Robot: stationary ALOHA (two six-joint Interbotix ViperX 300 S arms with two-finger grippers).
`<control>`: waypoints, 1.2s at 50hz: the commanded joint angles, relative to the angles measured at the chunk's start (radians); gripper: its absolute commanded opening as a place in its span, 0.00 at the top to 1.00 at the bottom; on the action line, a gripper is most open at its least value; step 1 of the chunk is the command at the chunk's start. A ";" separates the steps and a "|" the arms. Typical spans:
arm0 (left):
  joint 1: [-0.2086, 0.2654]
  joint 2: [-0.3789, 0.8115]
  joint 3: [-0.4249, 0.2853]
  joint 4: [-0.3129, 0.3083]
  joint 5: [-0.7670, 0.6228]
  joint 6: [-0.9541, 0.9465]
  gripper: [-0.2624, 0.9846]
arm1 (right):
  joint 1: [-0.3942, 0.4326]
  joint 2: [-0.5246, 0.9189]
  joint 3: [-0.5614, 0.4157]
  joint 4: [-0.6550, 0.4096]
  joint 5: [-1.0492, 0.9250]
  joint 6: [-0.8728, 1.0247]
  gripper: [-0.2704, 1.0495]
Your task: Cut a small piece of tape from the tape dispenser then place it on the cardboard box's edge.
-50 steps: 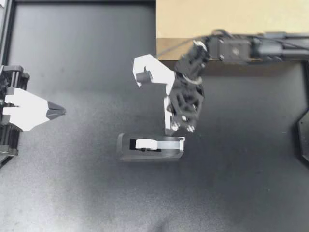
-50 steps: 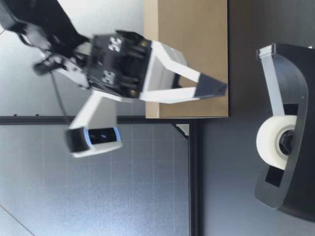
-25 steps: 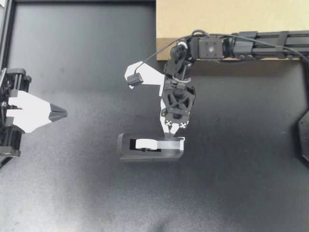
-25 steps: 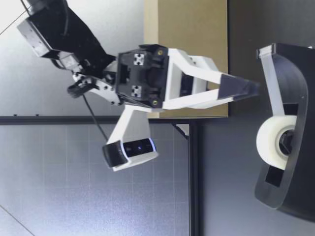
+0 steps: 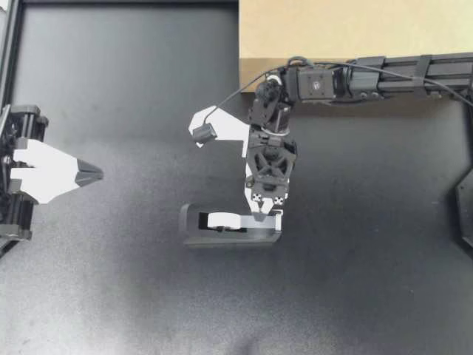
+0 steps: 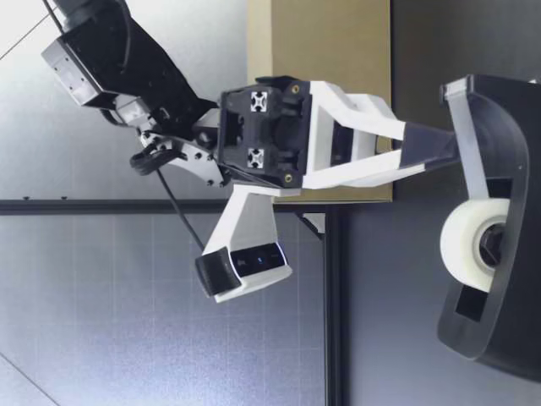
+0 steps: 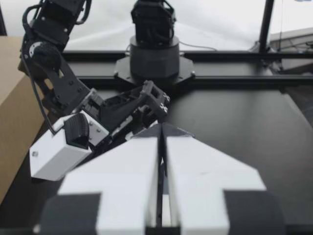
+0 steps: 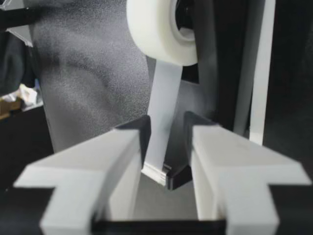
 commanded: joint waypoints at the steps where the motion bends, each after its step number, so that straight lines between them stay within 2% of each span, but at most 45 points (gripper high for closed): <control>1: -0.002 0.005 -0.012 -0.002 -0.011 0.000 0.87 | 0.003 -0.020 -0.015 0.005 0.005 0.002 0.54; 10: -0.002 0.006 -0.012 -0.002 -0.009 0.000 0.87 | 0.006 -0.023 -0.014 0.005 0.006 0.002 0.59; 23: -0.002 0.005 -0.012 -0.002 -0.011 0.000 0.87 | 0.021 -0.028 -0.011 0.005 0.029 -0.002 0.61; 29: -0.002 0.006 -0.012 -0.002 -0.011 0.000 0.87 | 0.021 -0.037 -0.011 0.003 0.017 -0.003 0.69; 35: -0.002 0.005 -0.012 -0.002 -0.011 0.000 0.87 | 0.021 -0.044 -0.011 0.000 -0.003 0.000 0.81; 40: -0.002 0.006 -0.012 -0.002 -0.011 0.000 0.87 | 0.021 -0.049 -0.011 -0.002 -0.005 0.000 0.85; 53: -0.002 0.006 -0.012 -0.002 -0.011 -0.002 0.87 | 0.021 -0.092 -0.005 -0.002 0.006 0.005 0.86; 60: -0.002 0.005 -0.015 -0.002 -0.011 -0.002 0.87 | 0.012 -0.115 0.037 -0.020 0.008 0.021 0.86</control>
